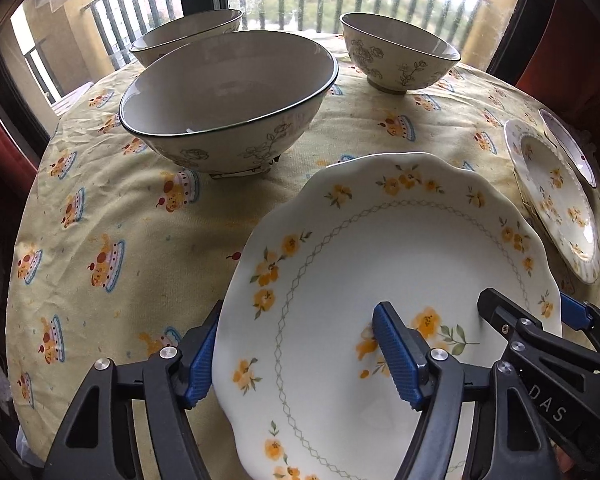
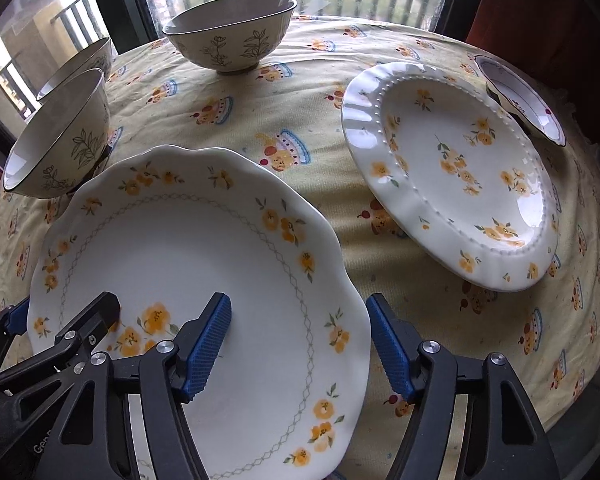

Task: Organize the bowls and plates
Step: 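Reach both grippers to the large orange-flower plate and close on its rim, then carry the flower plate beside the beaded-rim plate, lower it, open both grippers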

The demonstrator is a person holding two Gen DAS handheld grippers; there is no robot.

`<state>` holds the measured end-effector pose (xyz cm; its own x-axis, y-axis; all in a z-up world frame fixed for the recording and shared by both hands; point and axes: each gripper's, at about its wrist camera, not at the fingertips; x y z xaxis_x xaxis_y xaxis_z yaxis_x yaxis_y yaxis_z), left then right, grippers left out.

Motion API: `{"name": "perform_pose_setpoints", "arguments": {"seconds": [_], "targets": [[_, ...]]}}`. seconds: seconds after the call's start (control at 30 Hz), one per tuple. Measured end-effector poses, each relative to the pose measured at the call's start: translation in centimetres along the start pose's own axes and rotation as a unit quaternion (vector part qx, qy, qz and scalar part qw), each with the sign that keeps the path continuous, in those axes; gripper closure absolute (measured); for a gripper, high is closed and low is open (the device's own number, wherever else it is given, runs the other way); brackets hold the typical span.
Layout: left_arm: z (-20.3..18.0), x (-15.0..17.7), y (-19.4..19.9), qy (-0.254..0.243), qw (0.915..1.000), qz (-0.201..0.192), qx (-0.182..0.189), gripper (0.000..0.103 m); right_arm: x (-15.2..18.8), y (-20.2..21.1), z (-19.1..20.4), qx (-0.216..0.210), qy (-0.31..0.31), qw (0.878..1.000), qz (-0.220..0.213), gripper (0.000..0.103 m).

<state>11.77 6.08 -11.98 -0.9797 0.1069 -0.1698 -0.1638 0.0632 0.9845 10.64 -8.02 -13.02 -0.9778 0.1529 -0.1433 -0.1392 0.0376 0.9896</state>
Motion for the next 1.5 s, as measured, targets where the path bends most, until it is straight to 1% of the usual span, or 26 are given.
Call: {"name": "perform_pose_setpoints", "arguments": {"seconds": [0.17,0.23,0.43,0.57,0.67,0.77,1.07,1.23,1.5], "targets": [[0.1,-0.5,-0.1,0.000,1.0000,0.002,-0.002,0.031,0.1,0.0,0.0,-0.003,0.003,1.000,0.000,0.032],[0.1,-0.5,0.0,0.005,1.0000,0.002,-0.005,0.031,-0.1,-0.1,0.0,-0.007,0.008,1.000,0.001,0.034],[-0.3,-0.1,0.4,0.020,0.9996,0.002,-0.018,0.033,-0.4,0.0,-0.2,-0.013,0.019,1.000,0.013,0.034],[-0.6,-0.3,1.0,0.052,0.9983,-0.003,-0.027,0.032,-0.2,0.5,-0.3,-0.016,0.048,0.999,0.011,0.034],[-1.0,-0.4,1.5,0.077,0.9969,-0.007,-0.019,0.031,-0.3,1.5,-0.6,-0.016,0.077,0.997,-0.002,0.034],[-2.0,-0.2,2.6,0.085,0.9961,-0.018,-0.018,0.031,-0.7,2.1,-1.7,-0.019,0.086,0.996,-0.007,0.034],[-7.8,-0.2,4.4,0.075,0.9961,-0.041,-0.021,0.031,-1.8,4.1,-6.9,-0.020,0.087,0.996,-0.027,0.035],[-11.0,-0.3,4.4,0.076,0.9960,-0.045,-0.016,0.032,-1.9,4.7,-10.3,-0.019,0.083,0.996,-0.035,0.035],[-17.2,-0.1,4.2,0.055,0.9970,-0.055,-0.004,0.032,-1.6,5.2,-16.4,-0.010,0.063,0.997,-0.042,0.035]]}}
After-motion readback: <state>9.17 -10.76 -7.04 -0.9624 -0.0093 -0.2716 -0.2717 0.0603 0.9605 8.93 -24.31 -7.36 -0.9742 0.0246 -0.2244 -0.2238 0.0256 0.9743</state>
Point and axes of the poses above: each gripper's, at about its wrist camera, not at the fingertips, and y roughly against the way its jaws point, z to its left, x to its underside, and after that the axes turned 13 degrees about z, right-handed
